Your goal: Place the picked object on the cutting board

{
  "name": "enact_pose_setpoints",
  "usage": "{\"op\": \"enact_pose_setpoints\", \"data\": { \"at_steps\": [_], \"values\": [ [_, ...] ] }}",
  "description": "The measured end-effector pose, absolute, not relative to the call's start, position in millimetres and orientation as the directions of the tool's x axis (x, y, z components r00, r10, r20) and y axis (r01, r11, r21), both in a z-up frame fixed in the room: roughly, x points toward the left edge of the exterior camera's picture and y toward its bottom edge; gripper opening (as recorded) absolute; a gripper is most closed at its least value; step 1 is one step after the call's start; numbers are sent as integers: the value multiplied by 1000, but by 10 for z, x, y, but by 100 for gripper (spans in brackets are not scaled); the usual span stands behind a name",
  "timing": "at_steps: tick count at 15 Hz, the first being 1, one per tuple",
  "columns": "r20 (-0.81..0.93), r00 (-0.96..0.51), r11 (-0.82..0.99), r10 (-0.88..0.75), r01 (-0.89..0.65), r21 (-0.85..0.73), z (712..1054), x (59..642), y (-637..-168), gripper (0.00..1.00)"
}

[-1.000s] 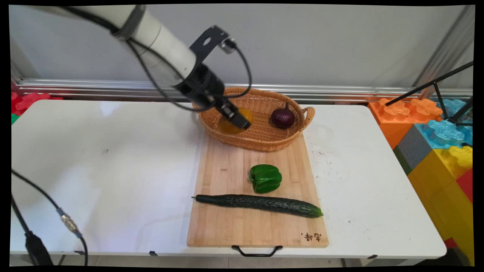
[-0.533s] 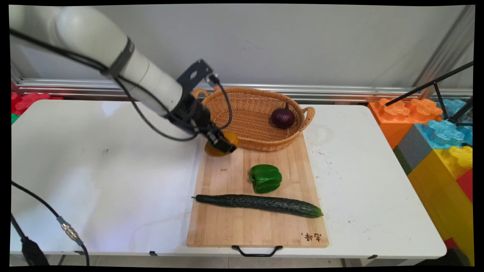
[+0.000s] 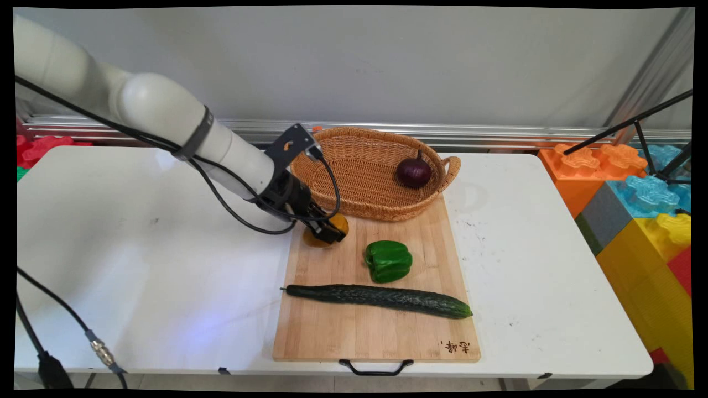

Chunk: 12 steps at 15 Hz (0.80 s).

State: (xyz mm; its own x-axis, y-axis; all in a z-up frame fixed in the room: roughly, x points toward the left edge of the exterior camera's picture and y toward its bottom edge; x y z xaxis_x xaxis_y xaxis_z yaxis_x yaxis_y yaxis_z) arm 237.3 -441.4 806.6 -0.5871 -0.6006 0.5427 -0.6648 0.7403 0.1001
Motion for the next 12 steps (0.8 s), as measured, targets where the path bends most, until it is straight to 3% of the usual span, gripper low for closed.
{"op": "enact_pose_setpoints", "data": {
  "at_steps": [7, 8, 12],
  "values": [
    [544, -596, 748, -591, -657, 94, 7894, 2288, -4455, 0],
    [543, -597, 748, -591, -657, 94, 7881, 2281, -4460, 100],
    [535, -598, 747, -597, -658, 97, 7836, 2237, -4479, 100]
  ]
}}
